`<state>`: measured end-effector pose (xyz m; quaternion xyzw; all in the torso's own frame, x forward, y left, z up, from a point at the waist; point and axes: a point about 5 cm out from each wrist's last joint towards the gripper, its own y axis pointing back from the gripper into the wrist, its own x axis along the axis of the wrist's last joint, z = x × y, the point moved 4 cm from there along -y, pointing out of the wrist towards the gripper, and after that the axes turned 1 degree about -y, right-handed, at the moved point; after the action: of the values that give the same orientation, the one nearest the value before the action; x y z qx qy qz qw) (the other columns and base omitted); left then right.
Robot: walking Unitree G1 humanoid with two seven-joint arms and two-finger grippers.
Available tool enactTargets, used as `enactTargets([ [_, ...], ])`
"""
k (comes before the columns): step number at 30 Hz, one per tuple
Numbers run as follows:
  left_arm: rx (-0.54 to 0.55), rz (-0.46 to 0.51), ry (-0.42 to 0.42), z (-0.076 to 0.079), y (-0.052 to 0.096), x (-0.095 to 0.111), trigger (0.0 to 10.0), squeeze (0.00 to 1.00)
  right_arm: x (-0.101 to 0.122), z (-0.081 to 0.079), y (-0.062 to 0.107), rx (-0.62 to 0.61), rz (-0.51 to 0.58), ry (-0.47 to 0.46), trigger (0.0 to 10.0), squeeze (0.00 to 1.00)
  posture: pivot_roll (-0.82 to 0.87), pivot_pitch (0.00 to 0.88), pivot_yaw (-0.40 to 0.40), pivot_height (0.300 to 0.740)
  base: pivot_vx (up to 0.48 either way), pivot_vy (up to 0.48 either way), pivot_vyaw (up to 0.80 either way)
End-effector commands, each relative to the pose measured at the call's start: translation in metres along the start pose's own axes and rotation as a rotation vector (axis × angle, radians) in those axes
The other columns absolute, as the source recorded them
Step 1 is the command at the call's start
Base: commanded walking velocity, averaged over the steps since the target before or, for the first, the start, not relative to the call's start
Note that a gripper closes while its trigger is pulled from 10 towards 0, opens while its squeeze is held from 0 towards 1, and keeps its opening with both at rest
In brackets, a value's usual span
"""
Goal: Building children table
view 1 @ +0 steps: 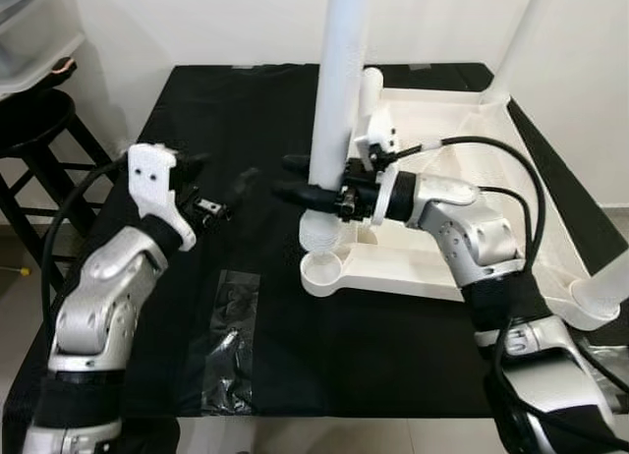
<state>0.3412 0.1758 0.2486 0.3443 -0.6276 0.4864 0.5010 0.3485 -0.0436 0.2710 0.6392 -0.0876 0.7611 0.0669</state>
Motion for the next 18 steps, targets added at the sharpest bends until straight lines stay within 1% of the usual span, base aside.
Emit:
enactTargets([
  [1, 0.109, -0.023, -0.014, -0.012, 0.013, -0.007, 10.0, 0.00, 0.001, -0.014, -0.007, 0.077, 0.008, 0.012, 10.0, 0.00, 0.00, 0.294, -0.015, 0.740, 0.000, 0.000, 0.79],
  [4, 0.138, -0.028, -0.012, -0.014, 0.016, -0.008, 10.0, 0.00, -0.001, -0.016, -0.007, 0.080, 0.002, 0.012, 10.0, 0.00, 0.00, 0.294, -0.015, 0.740, 0.000, 0.000, 0.79],
  [5, 0.161, -0.032, -0.027, -0.016, 0.020, -0.009, 10.0, 0.00, -0.003, -0.015, -0.008, 0.071, -0.009, 0.015, 10.0, 0.00, 0.00, 0.295, -0.016, 0.740, 0.000, 0.000, 0.79],
  [8, 0.198, -0.039, -0.040, -0.016, 0.028, -0.013, 10.0, 0.00, -0.007, -0.011, -0.009, 0.040, -0.022, 0.018, 10.0, 0.00, 0.00, 0.295, -0.018, 0.740, 0.000, 0.000, 0.79],
  [9, 0.213, -0.044, -0.051, -0.016, 0.030, -0.015, 10.0, 0.00, -0.008, -0.008, -0.011, 0.012, -0.032, 0.036, 10.0, 0.00, -0.01, 0.291, -0.021, 0.740, 0.000, 0.000, 0.54],
  [11, 0.213, -0.044, -0.051, -0.016, 0.030, -0.015, 10.0, 0.00, -0.008, -0.008, -0.011, 0.012, -0.032, 0.036, 10.0, 0.00, -0.01, 0.291, -0.021, 0.740, 0.000, 0.000, 0.54],
  [13, 0.239, -0.059, -0.050, -0.015, 0.036, -0.021, 10.0, 0.00, -0.014, -0.008, -0.014, 0.002, -0.069, 0.067, 10.0, 0.00, -0.01, 0.290, -0.021, 0.740, 0.000, 0.000, 0.00],
  [14, 0.251, -0.071, -0.047, -0.014, 0.040, -0.026, 10.0, 0.00, -0.016, -0.010, -0.016, 0.017, -0.081, 0.064, 10.0, 0.00, -0.01, 0.286, -0.022, 0.740, 0.000, 0.000, 0.00],
  [18, 0.262, -0.085, -0.040, -0.012, 0.044, -0.031, 10.0, 0.00, -0.017, -0.013, -0.017, 0.038, -0.081, 0.056, 10.0, 0.00, 0.00, 0.287, -0.023, 0.740, 0.000, 0.000, 0.00],
])
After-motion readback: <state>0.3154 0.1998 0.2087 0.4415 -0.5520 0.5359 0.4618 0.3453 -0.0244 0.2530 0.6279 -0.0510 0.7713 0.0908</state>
